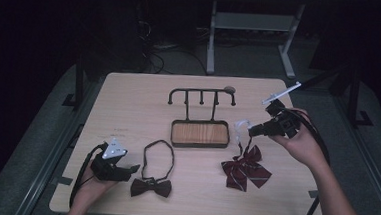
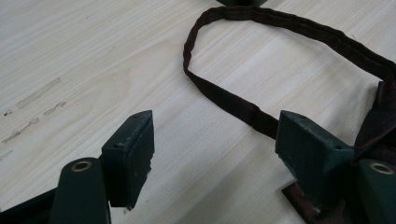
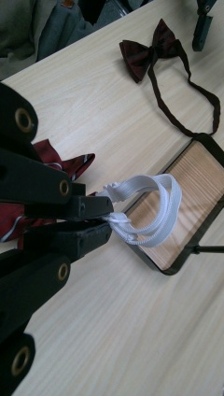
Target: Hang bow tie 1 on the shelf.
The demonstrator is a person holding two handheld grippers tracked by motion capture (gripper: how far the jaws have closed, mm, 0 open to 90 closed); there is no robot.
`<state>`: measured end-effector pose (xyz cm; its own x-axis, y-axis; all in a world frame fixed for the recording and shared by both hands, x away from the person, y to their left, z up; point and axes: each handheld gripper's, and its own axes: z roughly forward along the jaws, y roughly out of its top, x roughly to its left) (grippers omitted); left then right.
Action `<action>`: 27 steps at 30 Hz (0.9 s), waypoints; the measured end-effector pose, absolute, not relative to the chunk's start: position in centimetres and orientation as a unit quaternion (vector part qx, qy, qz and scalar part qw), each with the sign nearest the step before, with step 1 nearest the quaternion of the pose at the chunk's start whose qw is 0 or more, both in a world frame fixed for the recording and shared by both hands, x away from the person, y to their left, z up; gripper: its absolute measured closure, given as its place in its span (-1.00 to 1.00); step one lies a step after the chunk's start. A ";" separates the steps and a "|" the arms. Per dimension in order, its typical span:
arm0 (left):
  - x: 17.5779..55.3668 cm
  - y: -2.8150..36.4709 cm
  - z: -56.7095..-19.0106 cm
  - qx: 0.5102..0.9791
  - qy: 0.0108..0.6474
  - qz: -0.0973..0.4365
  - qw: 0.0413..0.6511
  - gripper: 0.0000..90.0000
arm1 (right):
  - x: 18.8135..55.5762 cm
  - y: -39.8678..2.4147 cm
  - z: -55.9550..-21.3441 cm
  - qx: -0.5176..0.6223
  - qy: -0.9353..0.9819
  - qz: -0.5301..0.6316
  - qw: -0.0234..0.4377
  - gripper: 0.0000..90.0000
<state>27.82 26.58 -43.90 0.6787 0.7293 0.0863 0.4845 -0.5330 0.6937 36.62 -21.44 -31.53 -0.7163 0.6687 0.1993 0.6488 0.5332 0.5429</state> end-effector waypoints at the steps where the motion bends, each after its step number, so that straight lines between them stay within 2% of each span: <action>1: 27.8 26.6 -43.9 0.855 0.356 0.186 0.329 -0.36 | 36.7 -21.3 -31.1 0.374 0.876 0.304 0.019 0.90; 27: 27.9 26.8 -43.9 0.854 0.356 0.186 0.330 -0.36 | 37.6 -19.6 -26.8 0.350 0.884 0.305 0.050 0.91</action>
<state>27.94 26.77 -43.90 0.6769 0.7315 0.0820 0.4866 -0.5283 0.6958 37.57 -19.59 -26.80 -0.7495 0.6499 0.1260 0.5891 0.5680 0.5748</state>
